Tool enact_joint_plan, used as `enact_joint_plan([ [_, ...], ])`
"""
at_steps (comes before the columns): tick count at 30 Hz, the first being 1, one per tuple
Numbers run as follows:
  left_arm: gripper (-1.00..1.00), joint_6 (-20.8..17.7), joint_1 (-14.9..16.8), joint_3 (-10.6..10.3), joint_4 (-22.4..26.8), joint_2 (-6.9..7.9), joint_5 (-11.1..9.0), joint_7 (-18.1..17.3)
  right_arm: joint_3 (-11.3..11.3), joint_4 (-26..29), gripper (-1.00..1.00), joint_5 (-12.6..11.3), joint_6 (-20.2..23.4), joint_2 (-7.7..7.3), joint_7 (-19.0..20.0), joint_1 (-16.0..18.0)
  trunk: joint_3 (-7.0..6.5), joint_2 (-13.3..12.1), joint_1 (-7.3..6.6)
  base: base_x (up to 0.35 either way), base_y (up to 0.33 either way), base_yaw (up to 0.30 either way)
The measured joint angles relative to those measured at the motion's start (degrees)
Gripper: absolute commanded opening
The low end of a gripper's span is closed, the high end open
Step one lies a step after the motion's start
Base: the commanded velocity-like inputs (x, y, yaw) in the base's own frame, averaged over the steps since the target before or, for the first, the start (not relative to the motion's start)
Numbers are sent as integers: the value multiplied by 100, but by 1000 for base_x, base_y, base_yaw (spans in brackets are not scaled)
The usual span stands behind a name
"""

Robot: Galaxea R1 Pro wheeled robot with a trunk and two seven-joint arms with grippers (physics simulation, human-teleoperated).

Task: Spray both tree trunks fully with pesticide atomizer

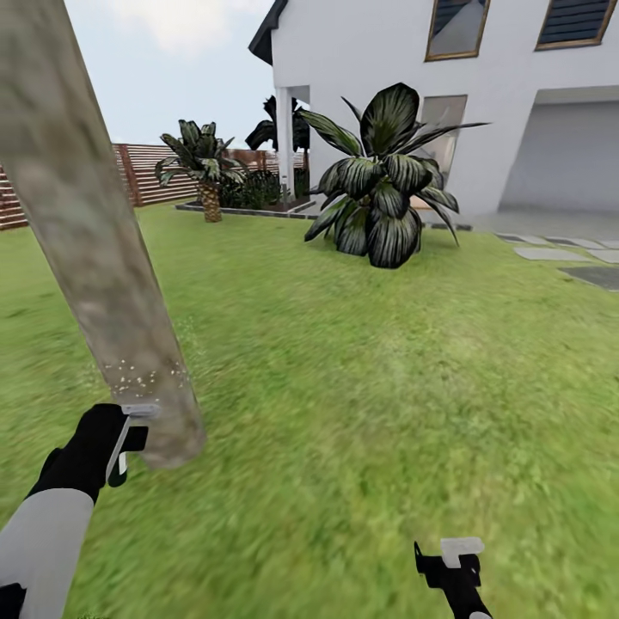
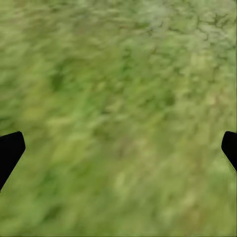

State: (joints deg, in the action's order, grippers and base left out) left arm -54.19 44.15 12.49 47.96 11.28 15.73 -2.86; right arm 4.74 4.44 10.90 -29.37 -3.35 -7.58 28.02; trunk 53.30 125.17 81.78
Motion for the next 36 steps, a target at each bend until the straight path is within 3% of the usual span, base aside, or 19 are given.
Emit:
enact_joint_plan([
  [17, -100, 2, 3, -1, 0, 7, 9, 1, 7, 2, 100, 0, 0, -3, -1, -1, 0, 0, 0, 107, -256, 31],
  [32, -100, 0, 1, 0, 4, 0, 0, 0, -1, 0, 100, 0, 0, 0, 0, 0, 0, 0, 0, 196, -231, 263],
  [36, -100, 1, 2, 0, 1, -15, 0, 0, 0, 2, 100, 0, 0, -1, 0, -1, 0, 0, 0, 225, -208, 56],
])
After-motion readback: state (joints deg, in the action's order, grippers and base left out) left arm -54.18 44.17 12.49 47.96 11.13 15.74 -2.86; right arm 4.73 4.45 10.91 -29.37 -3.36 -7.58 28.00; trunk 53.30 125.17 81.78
